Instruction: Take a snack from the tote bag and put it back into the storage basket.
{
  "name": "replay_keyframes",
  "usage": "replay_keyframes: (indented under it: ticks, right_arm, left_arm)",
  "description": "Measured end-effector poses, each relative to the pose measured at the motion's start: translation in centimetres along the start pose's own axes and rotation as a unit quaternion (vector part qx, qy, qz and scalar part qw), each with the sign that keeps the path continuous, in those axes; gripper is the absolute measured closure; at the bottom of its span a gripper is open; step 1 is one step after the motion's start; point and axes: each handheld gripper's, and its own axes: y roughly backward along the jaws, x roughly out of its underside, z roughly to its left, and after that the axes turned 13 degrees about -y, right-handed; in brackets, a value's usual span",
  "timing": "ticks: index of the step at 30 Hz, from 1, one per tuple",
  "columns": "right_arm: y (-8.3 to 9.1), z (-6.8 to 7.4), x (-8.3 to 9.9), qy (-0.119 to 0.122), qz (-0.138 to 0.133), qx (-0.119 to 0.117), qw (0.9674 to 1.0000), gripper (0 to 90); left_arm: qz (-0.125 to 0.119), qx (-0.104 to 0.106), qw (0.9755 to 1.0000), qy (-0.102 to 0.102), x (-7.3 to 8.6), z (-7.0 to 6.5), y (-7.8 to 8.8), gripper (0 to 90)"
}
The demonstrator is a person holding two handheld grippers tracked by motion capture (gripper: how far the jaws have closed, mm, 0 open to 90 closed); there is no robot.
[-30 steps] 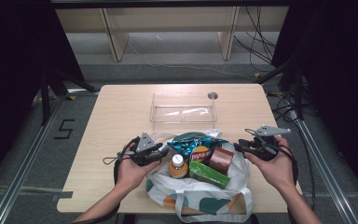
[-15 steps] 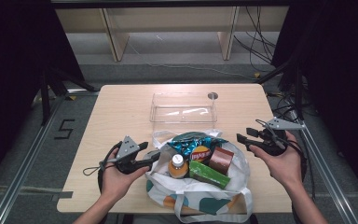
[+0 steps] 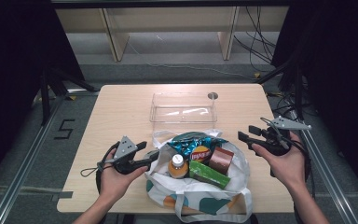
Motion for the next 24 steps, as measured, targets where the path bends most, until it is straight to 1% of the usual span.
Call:
replay_keyframes:
  ticks: [1, 2, 3, 4, 6, 7, 9, 10, 11, 12, 13, 14, 16, 17, 18, 19, 21, 22, 23, 24]
  right_arm:
    - [0.1, 0.0, -0.1, 0.012, -0.001, -0.003, 0.9999, 46.7]
    - [0.3, 0.4, -0.1, 0.002, 0.004, -0.006, 1.0, 47.2]
    - [0.3, 0.5, -0.2, 0.017, -0.003, -0.012, 0.9998, 47.6]
    - [0.5, 0.8, -0.3, 0.019, -0.004, -0.012, 0.9997, 47.6]
    - [0.6, 1.3, -0.3, 0.026, -0.003, -0.023, 0.9994, 50.5]
    - [0.7, 1.4, -0.4, 0.039, -0.005, -0.024, 0.9989, 50.9]
    - [0.8, 2.0, -0.5, 0.039, -0.005, -0.03, 0.9988, 51.1]
    - [0.8, 2.0, -0.6, 0.048, -0.006, -0.037, 0.9982, 51.4]
    - [0.9, 2.5, -0.6, 0.037, -0.003, -0.04, 0.9985, 51.8]
    - [0.9, 2.7, -0.7, 0.045, -0.005, -0.046, 0.9979, 52.1]
    - [0.8, 3.0, -0.7, 0.04, -0.004, -0.049, 0.998, 52.4]
    - [0.8, 3.4, -0.8, 0.041, 0.0, -0.053, 0.9977, 52.7]
    - [0.6, 3.8, -0.9, 0.056, -0.002, -0.068, 0.9961, 53.4]
    - [0.6, 4.2, -0.9, 0.056, 0.003, -0.076, 0.9955, 53.9]
    - [0.4, 4.4, -0.9, 0.063, 0.004, -0.083, 0.9946, 54.5]
    - [0.5, 4.7, -0.8, 0.06, 0.008, -0.085, 0.9946, 54.6]
    - [0.3, 5.1, -0.8, 0.068, 0.018, -0.094, 0.9931, 54.7]
    - [0.1, 5.1, -0.8, 0.074, 0.019, -0.097, 0.9923, 54.8]
    - [0.0, 5.4, -0.7, 0.068, 0.024, -0.098, 0.9925, 54.8]
    - [-0.2, 5.4, -0.7, 0.073, 0.022, -0.1, 0.992, 54.8]
  left_arm:
    - [0.003, -0.007, 1.0, -0.002, -0.1, -0.1, 0.2, 37.5]
    - [-0.001, -0.006, 1.0, -0.005, -0.1, -0.1, 0.2, 37.5]
    - [0.002, -0.008, 1.0, -0.002, -0.1, -0.2, 0.4, 37.6]
    - [-0.002, -0.007, 1.0, 0.0, 0.0, -0.1, 0.4, 37.6]
    - [0.004, -0.014, 0.9999, 0.0, 0.1, -0.1, 0.7, 37.6]
    - [0.001, -0.012, 0.9999, -0.001, 0.2, -0.1, 0.8, 37.7]
    - [0.002, -0.017, 0.9999, 0.001, 0.2, -0.1, 1.0, 37.8]
    - [-0.003, -0.013, 0.9999, 0.002, 0.3, 0.0, 1.0, 37.8]
    - [0.0, -0.016, 0.9999, 0.003, 0.3, -0.1, 1.1, 37.8]
    - [0.0, -0.017, 0.9999, 0.003, 0.3, -0.1, 1.1, 37.8]
    - [-0.003, -0.014, 0.9999, 0.002, 0.4, -0.1, 1.1, 37.9]
    - [-0.004, -0.011, 0.9999, 0.003, 0.4, -0.1, 1.1, 37.9]
    - [-0.002, -0.011, 0.9999, -0.001, 0.4, -0.2, 1.0, 38.0]
    - [0.003, -0.012, 0.9999, 0.0, 0.4, -0.2, 1.1, 38.0]
    - [0.002, -0.011, 0.9999, 0.0, 0.3, -0.3, 1.0, 38.0]
    - [0.001, -0.008, 1.0, -0.003, 0.3, -0.2, 0.9, 38.0]
    - [0.005, -0.009, 0.9999, 0.0, 0.4, -0.4, 0.8, 38.0]
    - [0.002, -0.007, 1.0, -0.001, 0.4, -0.4, 0.7, 38.0]
    - [0.003, -0.004, 1.0, -0.001, 0.4, -0.4, 0.6, 38.0]
    - [0.004, -0.005, 1.0, -0.004, 0.4, -0.5, 0.6, 38.1]
